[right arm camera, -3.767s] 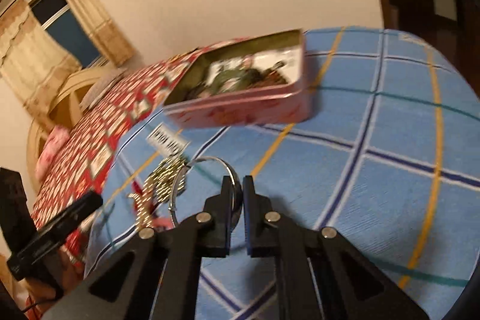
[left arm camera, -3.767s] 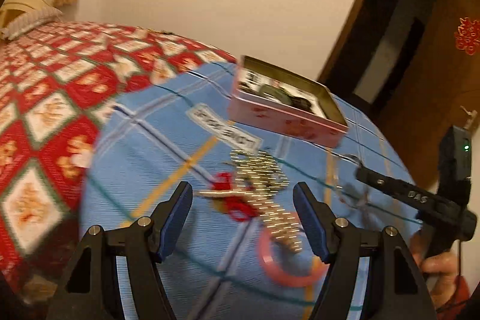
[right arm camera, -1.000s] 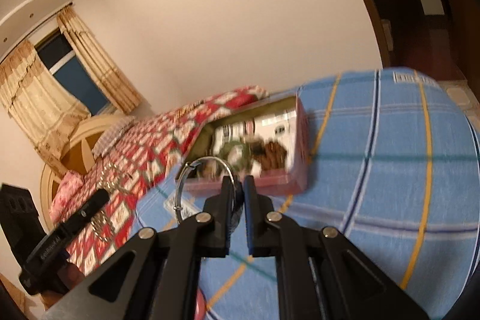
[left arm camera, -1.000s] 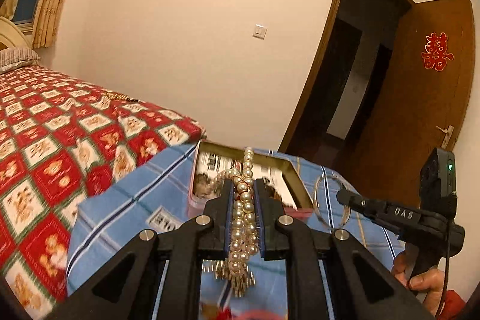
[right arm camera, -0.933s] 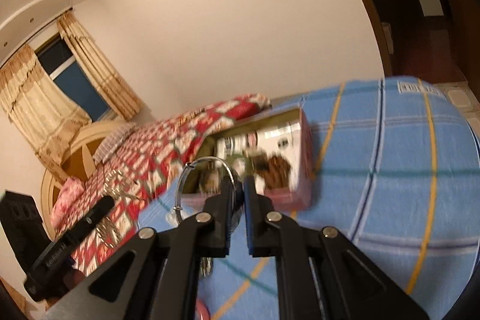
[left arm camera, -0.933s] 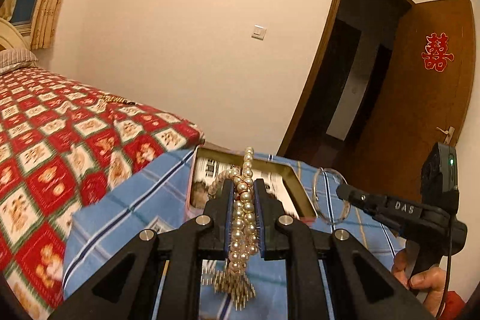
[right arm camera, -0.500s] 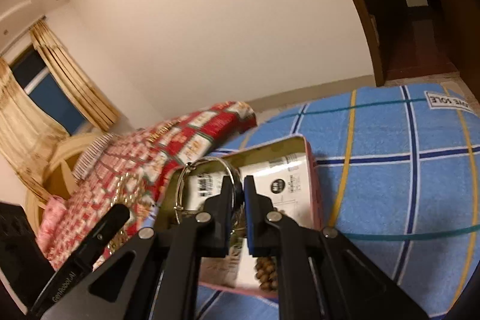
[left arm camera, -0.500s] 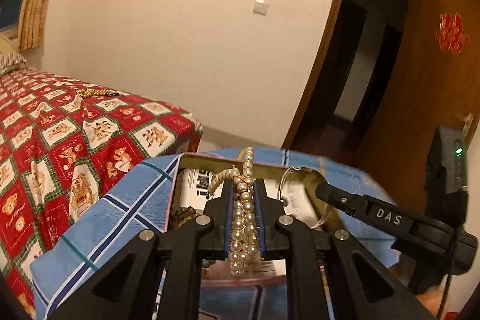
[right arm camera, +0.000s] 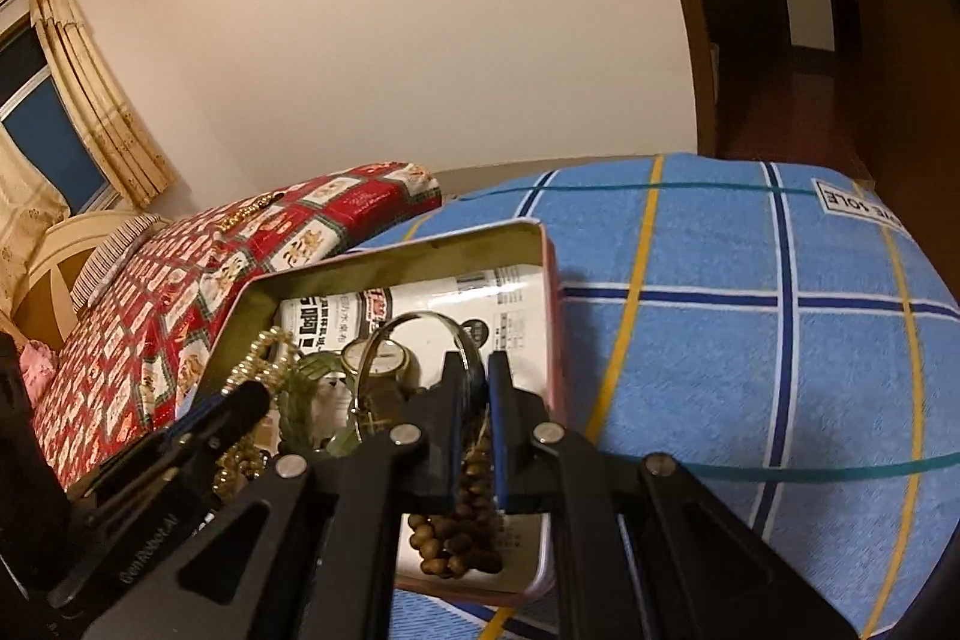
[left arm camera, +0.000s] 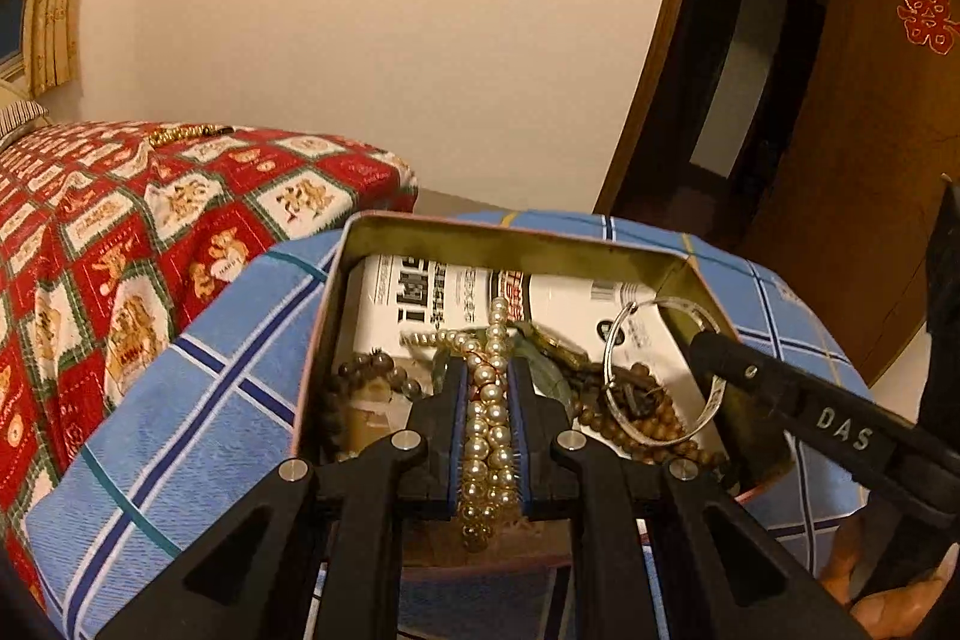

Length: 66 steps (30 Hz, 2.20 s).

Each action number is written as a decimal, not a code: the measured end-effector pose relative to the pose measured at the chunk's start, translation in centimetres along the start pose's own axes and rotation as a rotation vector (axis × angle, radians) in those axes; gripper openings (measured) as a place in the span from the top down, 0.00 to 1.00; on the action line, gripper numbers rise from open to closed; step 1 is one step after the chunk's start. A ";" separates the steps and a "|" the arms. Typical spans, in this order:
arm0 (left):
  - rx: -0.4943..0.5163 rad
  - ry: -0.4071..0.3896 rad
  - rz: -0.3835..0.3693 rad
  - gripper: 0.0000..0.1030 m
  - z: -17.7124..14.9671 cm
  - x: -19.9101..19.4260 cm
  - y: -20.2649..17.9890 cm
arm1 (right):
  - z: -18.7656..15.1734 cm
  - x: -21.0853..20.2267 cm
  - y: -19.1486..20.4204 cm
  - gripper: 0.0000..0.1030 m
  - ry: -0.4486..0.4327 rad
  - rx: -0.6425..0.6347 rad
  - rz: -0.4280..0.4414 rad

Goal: Organize jewelry

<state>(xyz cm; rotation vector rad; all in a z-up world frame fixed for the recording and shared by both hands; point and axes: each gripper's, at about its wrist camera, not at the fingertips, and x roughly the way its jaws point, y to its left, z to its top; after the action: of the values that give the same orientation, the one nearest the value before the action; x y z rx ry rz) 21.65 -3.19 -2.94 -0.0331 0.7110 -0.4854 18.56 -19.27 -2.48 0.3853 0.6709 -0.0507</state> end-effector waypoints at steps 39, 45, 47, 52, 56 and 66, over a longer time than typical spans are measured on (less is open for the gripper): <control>-0.149 -0.128 0.147 0.42 -2.6 -8.6 2.9 | -4.1 -7.1 1.5 0.36 -0.208 -0.125 -0.026; -0.126 -0.083 0.204 0.41 -5.7 -11.9 4.3 | -6.4 -8.2 1.8 0.36 -0.143 -0.172 0.029; -0.117 -0.070 0.216 0.41 -7.1 -13.1 4.7 | -7.0 -8.8 2.1 0.36 -0.129 -0.192 0.056; -0.091 -0.034 0.234 0.41 -9.8 -14.6 5.4 | -8.7 -9.7 3.2 0.36 -0.073 -0.254 0.113; -0.076 -0.007 0.217 0.41 -11.4 -15.4 5.6 | -10.4 -10.0 4.1 0.36 -0.007 -0.294 0.164; -0.032 0.022 0.232 0.41 -13.4 -17.0 6.1 | -14.0 -10.2 7.8 0.12 0.164 -0.457 0.273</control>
<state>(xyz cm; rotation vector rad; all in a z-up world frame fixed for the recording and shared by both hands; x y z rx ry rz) 4.65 11.50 -3.82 0.0250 0.7343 -0.2528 3.49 -7.70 -3.61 0.0371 0.7625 0.3920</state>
